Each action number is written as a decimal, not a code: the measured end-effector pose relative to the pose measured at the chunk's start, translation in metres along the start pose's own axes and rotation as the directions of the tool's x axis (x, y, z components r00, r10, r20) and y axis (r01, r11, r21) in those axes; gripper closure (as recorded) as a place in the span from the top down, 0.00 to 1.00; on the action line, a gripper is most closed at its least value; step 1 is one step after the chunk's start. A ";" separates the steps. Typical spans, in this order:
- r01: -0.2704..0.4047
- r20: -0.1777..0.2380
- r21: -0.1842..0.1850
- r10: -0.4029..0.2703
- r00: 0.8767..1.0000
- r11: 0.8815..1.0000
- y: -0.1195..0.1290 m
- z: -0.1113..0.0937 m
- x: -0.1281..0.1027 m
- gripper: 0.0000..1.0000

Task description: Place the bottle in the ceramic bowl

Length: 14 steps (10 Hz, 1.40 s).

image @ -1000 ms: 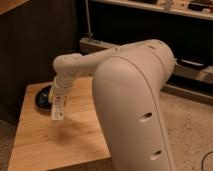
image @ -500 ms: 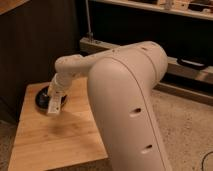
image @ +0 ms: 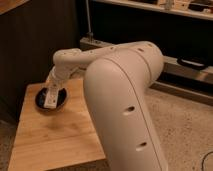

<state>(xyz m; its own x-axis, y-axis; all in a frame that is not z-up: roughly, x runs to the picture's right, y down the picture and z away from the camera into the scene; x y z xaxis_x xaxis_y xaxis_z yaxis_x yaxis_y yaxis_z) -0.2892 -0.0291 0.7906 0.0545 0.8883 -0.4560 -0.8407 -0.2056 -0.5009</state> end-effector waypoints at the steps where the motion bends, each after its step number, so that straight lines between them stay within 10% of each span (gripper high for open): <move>1: -0.008 0.006 0.000 0.008 1.000 1.000 -0.001 -0.002 -0.006 0.00; 14: 0.045 -0.017 -0.014 -0.045 0.999 0.999 -0.010 0.053 -0.040 0.00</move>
<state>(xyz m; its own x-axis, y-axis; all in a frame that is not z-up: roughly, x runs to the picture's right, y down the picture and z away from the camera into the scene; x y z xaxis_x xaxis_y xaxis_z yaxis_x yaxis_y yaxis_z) -0.3112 -0.0408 0.8531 0.1020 0.8895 -0.4455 -0.8295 -0.1711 -0.5316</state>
